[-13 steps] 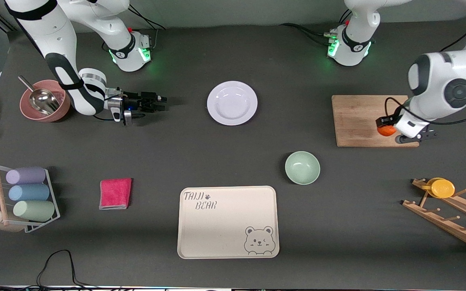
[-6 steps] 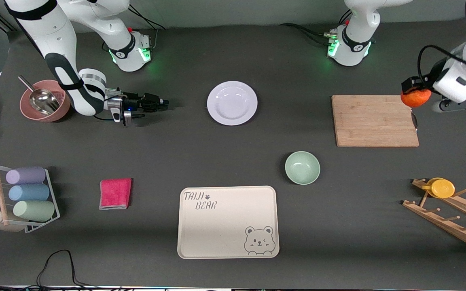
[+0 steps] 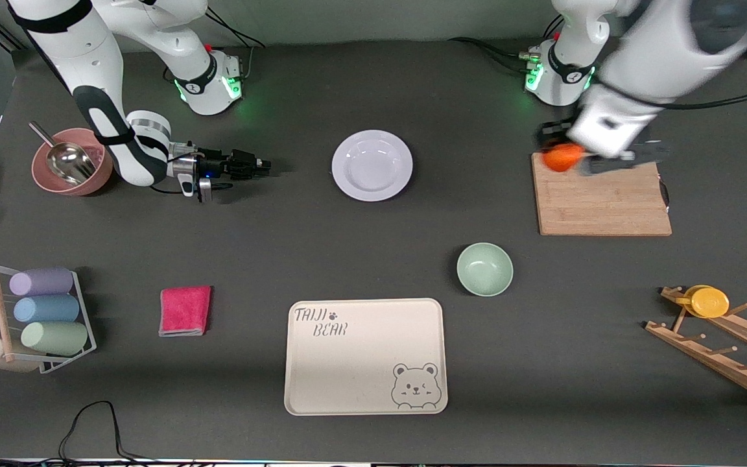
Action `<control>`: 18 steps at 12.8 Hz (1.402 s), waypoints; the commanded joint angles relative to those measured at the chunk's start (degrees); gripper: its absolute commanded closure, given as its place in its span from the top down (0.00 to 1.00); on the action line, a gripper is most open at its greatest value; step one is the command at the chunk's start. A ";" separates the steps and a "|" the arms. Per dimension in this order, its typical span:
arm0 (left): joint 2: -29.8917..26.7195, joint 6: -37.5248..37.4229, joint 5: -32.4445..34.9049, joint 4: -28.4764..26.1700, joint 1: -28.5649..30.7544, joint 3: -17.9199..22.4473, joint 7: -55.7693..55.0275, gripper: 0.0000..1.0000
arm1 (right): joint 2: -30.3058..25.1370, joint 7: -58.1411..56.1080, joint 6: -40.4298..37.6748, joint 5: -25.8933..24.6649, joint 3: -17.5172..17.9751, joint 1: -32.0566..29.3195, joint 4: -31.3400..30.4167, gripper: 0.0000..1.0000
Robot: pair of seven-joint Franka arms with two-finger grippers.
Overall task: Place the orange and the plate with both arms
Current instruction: 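Carry the orange with the left gripper and lower it onto the plate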
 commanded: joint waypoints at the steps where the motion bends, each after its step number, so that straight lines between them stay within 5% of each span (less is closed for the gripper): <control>1: 7.96 6.17 0.28 1.83 -2.38 -7.22 -12.54 0.00 | 2.31 -1.29 -0.43 1.24 0.04 0.66 1.20 0.45; 10: 24.76 28.93 10.11 -3.08 -23.83 -7.33 -37.17 0.00 | 3.72 -2.26 -0.43 1.24 0.13 0.66 1.90 0.45; 13: 28.10 38.08 12.75 -6.35 -26.21 -7.07 -41.14 0.00 | 3.72 -2.26 -0.43 1.24 0.13 0.66 1.90 0.45; 18: 35.04 41.78 23.90 -6.26 -27.79 -6.63 -48.16 0.00 | 3.81 -2.26 -0.43 1.24 0.13 0.66 1.90 0.45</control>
